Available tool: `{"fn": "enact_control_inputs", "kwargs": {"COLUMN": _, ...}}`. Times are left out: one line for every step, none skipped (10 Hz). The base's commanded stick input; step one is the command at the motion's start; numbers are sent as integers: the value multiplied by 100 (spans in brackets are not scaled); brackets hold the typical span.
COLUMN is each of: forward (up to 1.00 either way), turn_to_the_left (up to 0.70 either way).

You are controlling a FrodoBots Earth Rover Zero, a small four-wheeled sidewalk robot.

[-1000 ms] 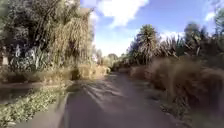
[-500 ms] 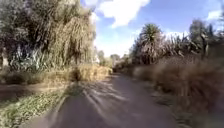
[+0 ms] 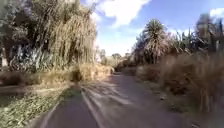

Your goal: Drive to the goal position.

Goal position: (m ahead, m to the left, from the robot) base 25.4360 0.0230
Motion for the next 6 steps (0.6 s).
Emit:
{"fn": "enact_control_inputs", "kwargs": {"forward": 70, "turn_to_the_left": 0}}
{"fn": "enact_control_inputs", "kwargs": {"forward": 70, "turn_to_the_left": 0}}
{"fn": "enact_control_inputs", "kwargs": {"forward": 70, "turn_to_the_left": 0}}
{"fn": "enact_control_inputs", "kwargs": {"forward": 70, "turn_to_the_left": 0}}
{"fn": "enact_control_inputs", "kwargs": {"forward": 70, "turn_to_the_left": 0}}
{"fn": "enact_control_inputs", "kwargs": {"forward": 70, "turn_to_the_left": 0}}
